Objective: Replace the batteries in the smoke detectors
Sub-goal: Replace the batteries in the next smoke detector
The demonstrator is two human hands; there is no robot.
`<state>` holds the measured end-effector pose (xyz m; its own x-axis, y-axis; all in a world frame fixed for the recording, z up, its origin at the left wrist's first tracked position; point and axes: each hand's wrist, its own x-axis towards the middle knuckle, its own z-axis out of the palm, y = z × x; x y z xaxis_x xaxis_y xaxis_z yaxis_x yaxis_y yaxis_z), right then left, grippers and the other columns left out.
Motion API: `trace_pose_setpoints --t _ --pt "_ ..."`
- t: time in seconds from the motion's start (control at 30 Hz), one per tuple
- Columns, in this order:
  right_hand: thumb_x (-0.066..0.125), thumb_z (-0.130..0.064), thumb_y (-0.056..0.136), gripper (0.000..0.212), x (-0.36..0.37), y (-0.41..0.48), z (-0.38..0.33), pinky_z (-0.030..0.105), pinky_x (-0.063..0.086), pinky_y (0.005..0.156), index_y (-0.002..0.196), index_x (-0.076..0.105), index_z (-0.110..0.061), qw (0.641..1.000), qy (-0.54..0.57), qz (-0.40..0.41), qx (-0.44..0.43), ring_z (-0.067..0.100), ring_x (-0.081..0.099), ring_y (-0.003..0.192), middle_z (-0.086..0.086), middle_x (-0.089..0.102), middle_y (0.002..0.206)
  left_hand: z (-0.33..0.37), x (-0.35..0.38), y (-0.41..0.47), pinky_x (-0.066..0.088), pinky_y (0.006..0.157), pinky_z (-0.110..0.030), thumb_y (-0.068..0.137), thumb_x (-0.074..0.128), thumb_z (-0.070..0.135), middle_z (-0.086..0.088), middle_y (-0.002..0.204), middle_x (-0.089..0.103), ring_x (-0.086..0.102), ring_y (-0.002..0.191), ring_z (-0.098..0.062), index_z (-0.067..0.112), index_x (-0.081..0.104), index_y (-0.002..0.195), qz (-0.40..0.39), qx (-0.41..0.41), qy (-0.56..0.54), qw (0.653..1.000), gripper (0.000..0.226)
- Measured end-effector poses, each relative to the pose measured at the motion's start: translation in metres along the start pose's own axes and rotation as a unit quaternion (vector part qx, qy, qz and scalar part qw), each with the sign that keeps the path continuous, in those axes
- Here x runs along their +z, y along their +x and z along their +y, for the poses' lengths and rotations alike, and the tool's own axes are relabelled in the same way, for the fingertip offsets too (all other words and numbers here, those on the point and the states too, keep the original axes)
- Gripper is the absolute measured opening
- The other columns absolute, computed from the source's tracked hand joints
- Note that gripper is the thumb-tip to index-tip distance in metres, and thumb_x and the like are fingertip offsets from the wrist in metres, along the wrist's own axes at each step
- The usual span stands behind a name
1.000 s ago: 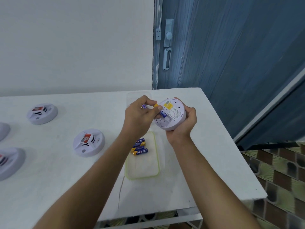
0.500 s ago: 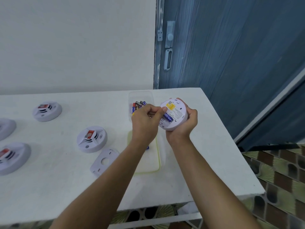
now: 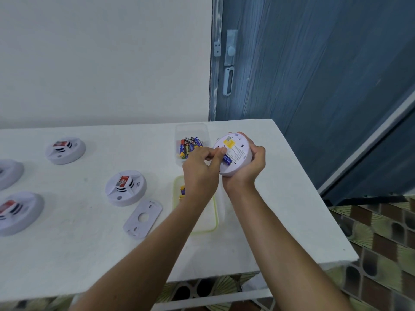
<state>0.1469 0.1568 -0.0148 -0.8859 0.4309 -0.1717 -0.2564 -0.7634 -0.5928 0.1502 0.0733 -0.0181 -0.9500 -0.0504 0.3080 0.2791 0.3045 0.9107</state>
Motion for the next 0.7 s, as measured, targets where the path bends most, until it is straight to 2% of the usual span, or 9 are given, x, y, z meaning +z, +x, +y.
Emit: trace_pose_setpoints --t 0.17,0.23,0.3,0.37,0.43,0.5,0.57,0.63,0.7 --pt "0.039 -0.036 0.085 0.042 -0.001 0.005 0.005 0.032 0.055 0.075 0.107 0.066 -0.012 1.0 -0.012 -0.008 -0.011 0.032 0.062 0.095 0.011 0.067 0.103 -0.007 0.005 -0.004 0.045 0.081 -0.033 0.097 0.056 0.036 0.005 0.084 0.063 0.047 0.086 -0.008 0.013 0.073 0.081 0.001 0.045 0.055 0.997 0.033" --pt "0.04 -0.037 0.082 0.043 -0.003 0.009 0.005 0.033 0.055 0.077 0.106 0.067 -0.012 1.0 -0.021 -0.013 -0.015 0.032 0.063 0.095 0.011 0.067 0.104 -0.011 0.008 -0.009 0.044 0.088 -0.039 0.099 0.049 0.036 0.006 0.095 0.062 0.045 0.097 -0.013 0.015 0.075 0.093 -0.001 0.054 0.082 0.995 0.034" --pt "0.041 -0.037 0.081 0.044 -0.004 0.013 0.004 0.034 0.055 0.078 0.106 0.066 -0.012 1.0 -0.02 -0.016 -0.014 0.033 0.063 0.095 0.011 0.068 0.104 -0.013 0.008 -0.013 0.036 0.096 -0.036 0.097 0.041 0.04 0.006 0.109 0.06 0.043 0.11 -0.018 0.021 0.074 0.111 -0.02 0.055 0.104 0.993 0.04" --pt "0.04 -0.035 0.084 0.043 -0.005 0.018 0.002 0.034 0.054 0.076 0.109 0.065 -0.01 0.999 -0.022 -0.019 -0.016 0.032 0.062 0.095 0.011 0.068 0.101 -0.015 0.005 -0.01 0.031 0.099 -0.033 0.095 0.035 0.045 0.006 0.114 0.057 0.04 0.114 -0.016 0.023 0.07 0.119 -0.06 0.056 0.113 0.99 0.048" --pt "0.038 -0.033 0.088 0.041 -0.007 0.023 0.0 0.032 0.053 0.072 0.11 0.064 -0.01 0.999 -0.034 -0.017 -0.011 0.03 0.061 0.092 0.01 0.067 0.1 -0.014 -0.003 0.001 0.036 0.099 -0.032 0.098 0.039 0.043 0.008 0.11 0.059 0.046 0.111 -0.014 0.021 0.074 0.11 -0.115 0.033 0.081 0.989 0.043" --pt "0.042 -0.034 0.082 0.039 -0.007 0.028 -0.001 0.033 0.051 0.071 0.107 0.065 -0.014 0.999 -0.046 -0.007 0.007 0.029 0.061 0.089 0.009 0.066 0.101 -0.011 -0.013 0.017 0.042 0.095 -0.027 0.102 0.045 0.033 0.008 0.107 0.066 0.056 0.106 -0.008 0.019 0.077 0.099 -0.173 -0.023 0.014 0.985 0.035" --pt "0.044 -0.034 0.082 0.039 -0.008 0.034 -0.002 0.033 0.051 0.071 0.106 0.066 -0.014 0.998 -0.053 0.01 0.011 0.029 0.061 0.087 0.009 0.067 0.1 -0.011 -0.022 0.034 0.045 0.085 -0.02 0.102 0.043 0.028 0.008 0.101 0.073 0.063 0.096 -0.001 0.018 0.077 0.101 -0.201 -0.055 -0.011 0.978 0.035" --pt "0.043 -0.032 0.087 0.038 -0.01 0.04 -0.002 0.03 0.053 0.069 0.11 0.066 -0.013 0.999 -0.047 0.021 0.005 0.027 0.063 0.087 0.008 0.068 0.099 -0.014 -0.027 0.053 0.048 0.079 -0.019 0.101 0.045 0.031 0.009 0.09 0.075 0.066 0.084 -0.002 0.019 0.078 0.094 -0.174 -0.063 -0.004 0.983 0.035" --pt "0.042 -0.032 0.09 0.038 -0.012 0.046 -0.002 0.03 0.053 0.07 0.111 0.067 -0.013 0.998 -0.049 0.032 0.004 0.026 0.064 0.089 0.008 0.069 0.1 -0.018 -0.027 0.072 0.05 0.081 -0.022 0.098 0.051 0.031 0.008 0.09 0.075 0.066 0.084 -0.006 0.021 0.078 0.091 -0.13 -0.069 0.043 0.988 0.029"
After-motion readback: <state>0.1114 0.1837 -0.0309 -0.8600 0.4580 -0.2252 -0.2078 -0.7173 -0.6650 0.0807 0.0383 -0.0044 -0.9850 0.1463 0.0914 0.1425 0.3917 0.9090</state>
